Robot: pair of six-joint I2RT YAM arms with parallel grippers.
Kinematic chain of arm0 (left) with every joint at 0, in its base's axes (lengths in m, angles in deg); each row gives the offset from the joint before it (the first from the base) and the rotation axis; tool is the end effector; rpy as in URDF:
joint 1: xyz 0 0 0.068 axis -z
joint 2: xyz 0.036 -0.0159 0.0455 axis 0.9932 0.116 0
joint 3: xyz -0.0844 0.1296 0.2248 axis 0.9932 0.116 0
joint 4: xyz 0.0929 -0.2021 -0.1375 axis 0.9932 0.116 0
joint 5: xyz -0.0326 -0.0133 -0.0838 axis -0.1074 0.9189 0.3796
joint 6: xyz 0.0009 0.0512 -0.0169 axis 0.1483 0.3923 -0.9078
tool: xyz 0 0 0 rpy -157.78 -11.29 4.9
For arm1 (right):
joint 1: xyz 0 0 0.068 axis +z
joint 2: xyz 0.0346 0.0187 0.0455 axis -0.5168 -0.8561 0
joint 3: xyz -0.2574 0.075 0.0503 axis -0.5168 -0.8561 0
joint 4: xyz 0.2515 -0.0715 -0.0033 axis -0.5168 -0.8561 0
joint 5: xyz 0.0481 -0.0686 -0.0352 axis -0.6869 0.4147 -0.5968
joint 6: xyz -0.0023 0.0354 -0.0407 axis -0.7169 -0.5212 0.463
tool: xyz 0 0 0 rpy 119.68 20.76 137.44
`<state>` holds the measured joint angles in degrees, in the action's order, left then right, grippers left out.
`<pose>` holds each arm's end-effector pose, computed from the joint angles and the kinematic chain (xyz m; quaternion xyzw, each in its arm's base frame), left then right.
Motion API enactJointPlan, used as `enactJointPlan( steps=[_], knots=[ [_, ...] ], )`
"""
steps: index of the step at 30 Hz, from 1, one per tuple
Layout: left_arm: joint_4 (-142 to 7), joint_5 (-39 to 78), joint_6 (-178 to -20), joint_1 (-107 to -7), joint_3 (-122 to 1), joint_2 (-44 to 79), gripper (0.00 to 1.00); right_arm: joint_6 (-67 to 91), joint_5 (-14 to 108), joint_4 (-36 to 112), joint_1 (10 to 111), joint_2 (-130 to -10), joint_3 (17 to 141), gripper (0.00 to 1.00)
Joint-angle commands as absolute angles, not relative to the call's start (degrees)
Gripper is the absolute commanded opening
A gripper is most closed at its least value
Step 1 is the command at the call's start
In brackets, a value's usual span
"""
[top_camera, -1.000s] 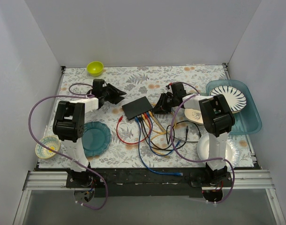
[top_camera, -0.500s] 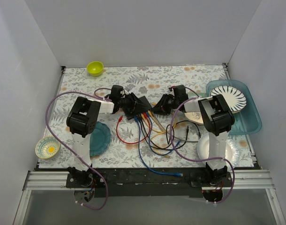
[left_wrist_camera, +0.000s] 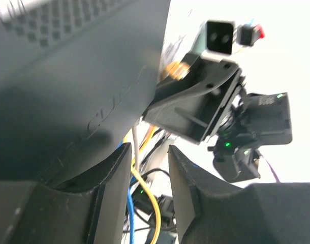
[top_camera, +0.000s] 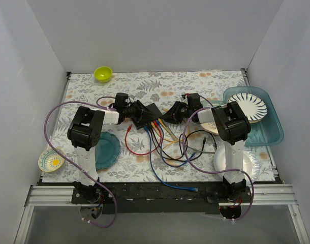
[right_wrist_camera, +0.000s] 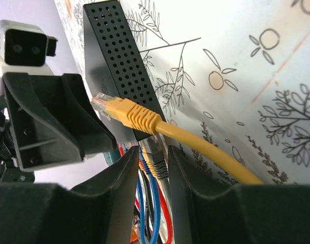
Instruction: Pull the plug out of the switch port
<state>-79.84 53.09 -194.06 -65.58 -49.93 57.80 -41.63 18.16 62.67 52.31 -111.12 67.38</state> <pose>0.3771 -0.1457 0.1204 0.4864 -0.7099 0.4984 0.1050 0.3884 0.1734 0.1022 0.1438 0.8404 0.4994 0.1536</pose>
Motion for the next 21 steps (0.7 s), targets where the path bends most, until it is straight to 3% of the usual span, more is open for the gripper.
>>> enactJointPlan(
  steps=[1, 12, 21],
  knots=[
    [-85.2, 50.4, -196.4, -67.4, -50.7, 53.3, 0.35, -39.7, 19.9, 62.2, 52.7, -112.3, 68.0, 0.39],
    [-75.3, 49.1, -193.9, -68.5, -53.8, 60.7, 0.34, -30.7, 25.0, 47.3, 52.7, -112.9, 75.8, 0.4],
    [-72.6, 49.7, -191.2, -68.5, -52.3, 61.3, 0.34, -29.2, 25.5, 45.5, 52.7, -114.3, 76.7, 0.27]
  ],
)
